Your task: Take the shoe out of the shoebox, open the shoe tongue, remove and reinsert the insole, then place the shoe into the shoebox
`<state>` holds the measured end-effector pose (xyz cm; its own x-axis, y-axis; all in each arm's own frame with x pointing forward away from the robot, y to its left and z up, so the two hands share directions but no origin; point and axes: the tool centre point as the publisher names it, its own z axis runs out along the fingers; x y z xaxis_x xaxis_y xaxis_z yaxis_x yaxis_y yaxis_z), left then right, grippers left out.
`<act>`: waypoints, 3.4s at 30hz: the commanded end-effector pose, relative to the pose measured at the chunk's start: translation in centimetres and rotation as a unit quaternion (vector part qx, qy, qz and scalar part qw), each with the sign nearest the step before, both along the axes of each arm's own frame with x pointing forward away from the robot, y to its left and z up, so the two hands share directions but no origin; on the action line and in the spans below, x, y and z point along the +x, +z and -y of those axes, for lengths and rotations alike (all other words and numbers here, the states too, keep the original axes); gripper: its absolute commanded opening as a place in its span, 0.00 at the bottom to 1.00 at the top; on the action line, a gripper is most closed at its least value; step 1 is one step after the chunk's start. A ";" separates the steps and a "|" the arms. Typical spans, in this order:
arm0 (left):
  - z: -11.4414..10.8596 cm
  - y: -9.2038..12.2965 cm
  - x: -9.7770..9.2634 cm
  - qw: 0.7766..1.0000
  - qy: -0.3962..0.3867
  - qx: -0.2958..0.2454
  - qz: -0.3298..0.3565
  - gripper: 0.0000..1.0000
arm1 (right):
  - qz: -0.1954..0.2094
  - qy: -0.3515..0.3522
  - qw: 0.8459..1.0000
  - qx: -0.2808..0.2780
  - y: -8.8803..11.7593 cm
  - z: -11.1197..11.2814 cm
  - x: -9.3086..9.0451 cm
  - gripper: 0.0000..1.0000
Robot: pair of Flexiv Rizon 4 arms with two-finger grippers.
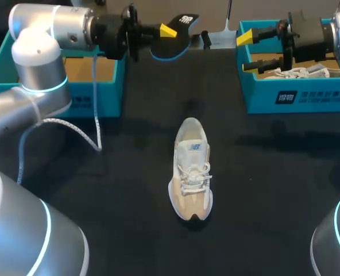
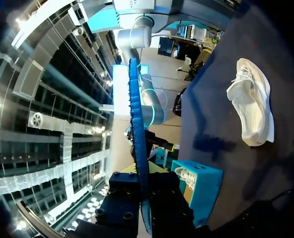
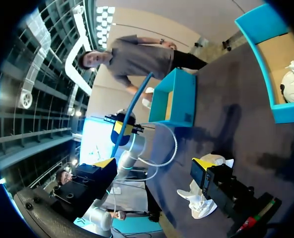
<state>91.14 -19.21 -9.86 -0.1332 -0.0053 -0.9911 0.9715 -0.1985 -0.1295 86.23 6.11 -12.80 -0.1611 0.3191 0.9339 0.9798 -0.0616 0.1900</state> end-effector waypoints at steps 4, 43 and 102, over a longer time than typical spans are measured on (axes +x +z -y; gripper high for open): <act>0.5 -0.7 0.0 0.999 -0.002 0.005 0.041 0.00 | 0.000 0.000 1.000 0.000 0.0 -0.1 0.0 1.00; 2.9 -3.9 -0.6 0.976 0.102 -0.039 0.187 0.00 | 0.010 -0.011 1.000 -0.002 -0.9 -5.8 0.2 1.00; 7.2 -3.8 0.5 0.977 0.099 -0.051 0.181 1.00 | 0.020 0.031 0.998 0.041 -2.9 -8.7 1.3 0.00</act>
